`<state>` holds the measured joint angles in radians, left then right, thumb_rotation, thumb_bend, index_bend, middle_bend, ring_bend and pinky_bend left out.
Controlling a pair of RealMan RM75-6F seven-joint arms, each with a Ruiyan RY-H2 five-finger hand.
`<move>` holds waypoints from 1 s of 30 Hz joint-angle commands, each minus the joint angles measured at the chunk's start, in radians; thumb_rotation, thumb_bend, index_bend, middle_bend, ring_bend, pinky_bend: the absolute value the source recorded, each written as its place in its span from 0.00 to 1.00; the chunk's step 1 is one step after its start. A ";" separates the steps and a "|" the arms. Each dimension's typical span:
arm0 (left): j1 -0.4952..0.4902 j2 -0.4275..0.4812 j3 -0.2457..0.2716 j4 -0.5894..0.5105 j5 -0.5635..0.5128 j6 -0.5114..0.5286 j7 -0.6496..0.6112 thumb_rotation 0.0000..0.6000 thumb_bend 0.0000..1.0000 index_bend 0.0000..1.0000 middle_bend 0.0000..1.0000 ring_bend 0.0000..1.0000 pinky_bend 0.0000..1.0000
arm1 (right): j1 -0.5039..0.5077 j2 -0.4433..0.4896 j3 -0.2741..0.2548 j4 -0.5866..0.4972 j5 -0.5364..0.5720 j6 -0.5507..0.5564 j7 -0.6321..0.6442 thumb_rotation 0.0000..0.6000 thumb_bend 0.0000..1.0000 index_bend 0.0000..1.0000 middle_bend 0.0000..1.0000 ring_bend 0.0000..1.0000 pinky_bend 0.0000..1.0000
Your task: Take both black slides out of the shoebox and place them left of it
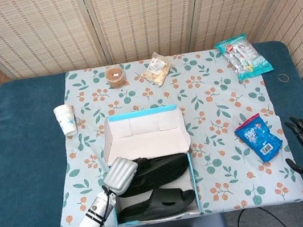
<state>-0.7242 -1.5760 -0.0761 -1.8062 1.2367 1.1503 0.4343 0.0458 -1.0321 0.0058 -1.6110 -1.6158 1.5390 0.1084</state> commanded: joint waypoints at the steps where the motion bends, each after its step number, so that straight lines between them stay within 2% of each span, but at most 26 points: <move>1: 0.016 0.016 -0.019 0.027 0.053 0.019 -0.077 1.00 0.64 0.86 0.91 0.73 0.74 | -0.001 0.001 -0.001 -0.001 -0.002 0.000 0.000 1.00 0.19 0.00 0.00 0.00 0.00; 4: 0.029 0.038 -0.004 0.016 0.062 0.001 -0.128 1.00 0.64 0.86 0.91 0.72 0.74 | -0.002 0.001 -0.002 -0.002 -0.006 0.004 -0.001 1.00 0.19 0.00 0.00 0.00 0.00; 11: 0.058 0.070 0.065 -0.018 0.084 -0.076 -0.261 1.00 0.63 0.84 0.89 0.71 0.73 | -0.005 0.004 -0.007 -0.004 -0.019 0.010 0.005 1.00 0.19 0.00 0.00 0.00 0.00; 20: 0.097 0.019 0.111 0.056 0.282 0.004 -0.294 1.00 0.63 0.82 0.86 0.68 0.71 | 0.006 -0.012 -0.006 0.013 -0.043 0.009 0.008 1.00 0.19 0.00 0.00 0.00 0.00; 26: 0.099 0.016 0.099 0.037 0.388 0.057 -0.309 1.00 0.63 0.82 0.86 0.68 0.71 | 0.024 -0.029 -0.020 0.014 -0.058 -0.031 -0.027 1.00 0.19 0.00 0.00 0.00 0.00; 30: 0.082 0.029 0.071 0.033 0.361 0.020 -0.289 1.00 0.63 0.82 0.86 0.68 0.71 | 0.035 -0.038 -0.031 0.020 -0.095 -0.034 -0.027 1.00 0.19 0.00 0.00 0.00 0.00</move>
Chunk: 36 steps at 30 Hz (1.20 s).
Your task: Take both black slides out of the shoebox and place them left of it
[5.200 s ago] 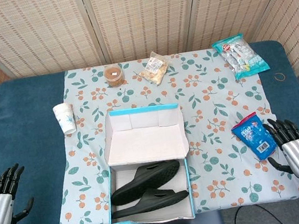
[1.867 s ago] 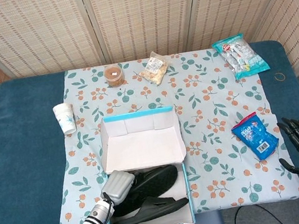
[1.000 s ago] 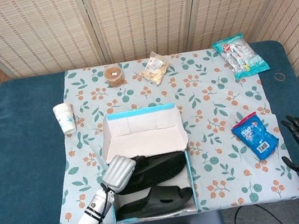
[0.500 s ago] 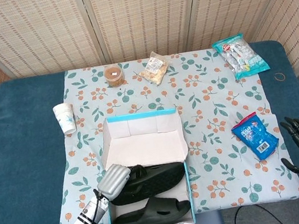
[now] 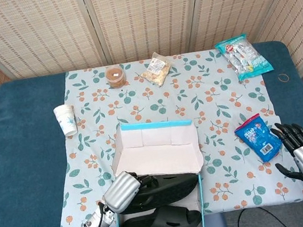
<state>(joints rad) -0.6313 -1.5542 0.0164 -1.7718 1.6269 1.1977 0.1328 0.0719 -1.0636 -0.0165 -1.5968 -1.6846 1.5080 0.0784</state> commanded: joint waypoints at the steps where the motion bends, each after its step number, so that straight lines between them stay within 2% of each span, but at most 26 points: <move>1: -0.014 0.007 -0.028 0.002 -0.046 -0.040 0.012 1.00 0.63 0.82 0.86 0.68 0.71 | 0.015 -0.010 -0.012 0.011 -0.041 -0.003 0.011 1.00 0.19 0.00 0.00 0.00 0.00; 7: -0.029 0.005 -0.081 0.017 -0.075 -0.051 -0.031 1.00 0.63 0.82 0.86 0.68 0.71 | 0.035 -0.030 -0.027 0.035 -0.091 -0.011 0.002 1.00 0.19 0.00 0.00 0.00 0.00; 13: -0.034 0.066 -0.129 -0.058 -0.062 -0.021 -0.060 1.00 0.63 0.82 0.86 0.68 0.71 | 0.029 -0.028 -0.022 0.032 -0.064 -0.005 -0.003 1.00 0.19 0.00 0.00 0.00 0.00; 18: -0.032 0.125 -0.145 -0.106 -0.104 -0.042 -0.105 1.00 0.63 0.82 0.86 0.68 0.71 | 0.021 -0.022 -0.021 0.026 -0.059 0.014 -0.002 1.00 0.19 0.00 0.00 0.00 0.00; 22: -0.022 0.144 -0.164 -0.097 -0.097 -0.011 -0.166 1.00 0.63 0.82 0.86 0.68 0.71 | 0.015 -0.018 -0.026 0.024 -0.065 0.026 -0.002 1.00 0.19 0.00 0.00 0.00 0.00; 26: -0.003 0.200 -0.207 -0.093 -0.077 0.056 -0.194 1.00 0.63 0.82 0.86 0.68 0.71 | 0.005 -0.012 -0.024 0.023 -0.065 0.051 0.007 1.00 0.19 0.00 0.00 0.00 0.00; 30: 0.023 0.253 -0.254 -0.031 -0.087 0.126 -0.173 1.00 0.63 0.82 0.86 0.68 0.71 | -0.005 -0.001 -0.023 0.024 -0.063 0.076 0.028 1.00 0.19 0.00 0.00 0.00 0.00; 33: 0.046 0.283 -0.277 0.068 -0.121 0.159 -0.166 1.00 0.63 0.82 0.86 0.68 0.71 | -0.013 0.003 -0.022 0.026 -0.066 0.095 0.038 1.00 0.19 0.00 0.00 0.00 0.00; 36: 0.069 0.297 -0.268 0.224 -0.138 0.172 -0.128 1.00 0.63 0.82 0.86 0.68 0.71 | -0.017 0.007 -0.025 0.026 -0.073 0.104 0.045 1.00 0.19 0.00 0.00 0.00 0.00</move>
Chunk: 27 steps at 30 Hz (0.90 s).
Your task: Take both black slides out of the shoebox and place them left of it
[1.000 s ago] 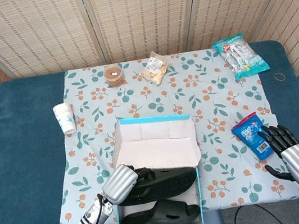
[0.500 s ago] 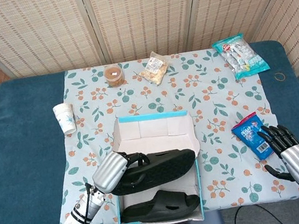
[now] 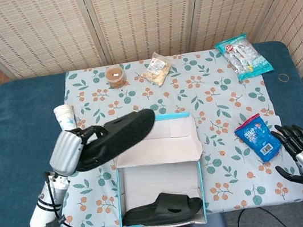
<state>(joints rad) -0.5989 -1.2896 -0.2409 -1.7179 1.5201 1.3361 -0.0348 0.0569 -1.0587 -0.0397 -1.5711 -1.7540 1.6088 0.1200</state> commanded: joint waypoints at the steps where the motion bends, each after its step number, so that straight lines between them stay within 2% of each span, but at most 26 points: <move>1: 0.045 0.031 -0.003 0.219 -0.037 0.036 0.042 1.00 0.63 0.82 0.86 0.68 0.71 | -0.003 0.004 -0.004 0.000 -0.006 0.004 0.006 1.00 0.19 0.00 0.00 0.00 0.00; 6: 0.075 -0.032 0.024 0.477 -0.085 0.019 -0.032 1.00 0.62 0.82 0.86 0.68 0.71 | -0.008 0.011 -0.012 -0.002 -0.022 0.015 0.011 1.00 0.19 0.00 0.00 0.00 0.00; 11: 0.079 -0.132 0.036 0.759 -0.098 0.021 -0.049 1.00 0.62 0.82 0.86 0.68 0.71 | -0.012 0.029 -0.022 -0.009 -0.027 0.016 0.034 1.00 0.19 0.00 0.00 0.00 0.00; 14: 0.085 -0.183 0.055 0.884 -0.100 0.010 -0.046 1.00 0.62 0.82 0.86 0.68 0.71 | -0.018 0.032 -0.021 -0.010 -0.026 0.026 0.034 1.00 0.19 0.00 0.00 0.00 0.00; 24: 0.126 -0.340 0.107 1.226 -0.104 -0.026 0.016 1.00 0.61 0.82 0.86 0.68 0.72 | -0.017 0.043 -0.029 -0.013 -0.031 0.014 0.042 1.00 0.19 0.00 0.00 0.00 0.00; 27: 0.134 -0.378 0.124 1.280 -0.101 -0.054 0.040 1.00 0.61 0.82 0.86 0.68 0.72 | -0.017 0.045 -0.033 -0.017 -0.036 0.009 0.039 1.00 0.19 0.00 0.00 0.00 0.00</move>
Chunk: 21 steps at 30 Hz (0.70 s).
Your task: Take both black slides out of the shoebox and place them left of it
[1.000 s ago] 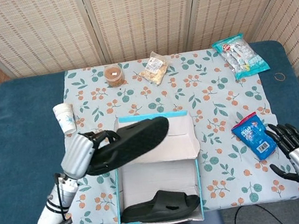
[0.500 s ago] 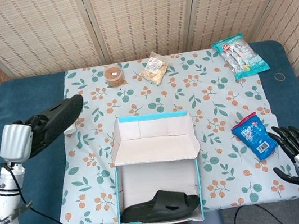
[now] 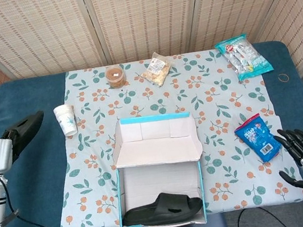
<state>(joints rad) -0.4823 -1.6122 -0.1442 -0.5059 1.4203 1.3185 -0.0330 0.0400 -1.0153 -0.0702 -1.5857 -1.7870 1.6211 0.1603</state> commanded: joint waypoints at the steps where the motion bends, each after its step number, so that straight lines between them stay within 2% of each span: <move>1: 0.019 -0.067 0.032 0.079 0.002 -0.039 0.043 1.00 0.61 0.82 0.85 0.68 0.72 | 0.001 0.002 -0.004 -0.004 -0.004 -0.006 -0.003 1.00 0.19 0.00 0.00 0.00 0.00; 4: 0.023 -0.100 0.050 0.094 0.015 -0.050 0.043 1.00 0.59 0.77 0.80 0.63 0.67 | 0.000 0.006 -0.009 -0.011 -0.009 -0.009 -0.005 1.00 0.19 0.00 0.00 0.00 0.00; 6: 0.031 -0.115 0.060 0.072 0.021 -0.059 0.033 1.00 0.56 0.70 0.73 0.56 0.59 | -0.002 0.009 -0.012 -0.014 -0.013 -0.006 -0.002 1.00 0.19 0.00 0.00 0.00 0.00; 8: 0.040 -0.116 0.069 0.027 0.026 -0.062 0.021 1.00 0.53 0.51 0.54 0.42 0.49 | -0.004 0.010 -0.011 -0.014 -0.012 -0.001 0.000 1.00 0.19 0.00 0.00 0.00 0.00; 9: 0.046 -0.113 0.070 0.003 0.024 -0.062 0.022 1.00 0.52 0.43 0.47 0.37 0.47 | -0.005 0.010 -0.010 -0.014 -0.010 0.000 -0.001 1.00 0.19 0.00 0.00 0.00 0.00; 11: 0.057 -0.096 0.072 -0.073 0.027 -0.050 0.010 1.00 0.48 0.21 0.25 0.25 0.41 | -0.006 0.010 -0.009 -0.015 -0.007 -0.001 -0.001 1.00 0.19 0.00 0.00 0.00 0.00; 14: 0.077 -0.052 0.076 -0.209 0.028 -0.035 -0.013 1.00 0.46 0.04 0.07 0.13 0.37 | -0.004 0.011 -0.010 -0.015 -0.003 -0.010 -0.003 1.00 0.19 0.00 0.00 0.00 0.00; 17: 0.086 -0.004 0.087 -0.330 0.042 -0.025 -0.022 1.00 0.44 0.00 0.00 0.07 0.35 | -0.002 0.011 -0.010 -0.018 -0.001 -0.018 -0.008 1.00 0.19 0.00 0.00 0.00 0.00; 21: 0.089 0.059 0.095 -0.485 0.059 -0.023 -0.082 1.00 0.42 0.00 0.00 0.04 0.34 | 0.000 0.011 -0.010 -0.023 0.001 -0.026 -0.016 1.00 0.19 0.00 0.00 0.00 0.00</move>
<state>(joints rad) -0.4071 -1.6210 -0.0621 -0.8650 1.4604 1.2851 -0.0622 0.0397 -1.0045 -0.0805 -1.6080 -1.7865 1.5955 0.1449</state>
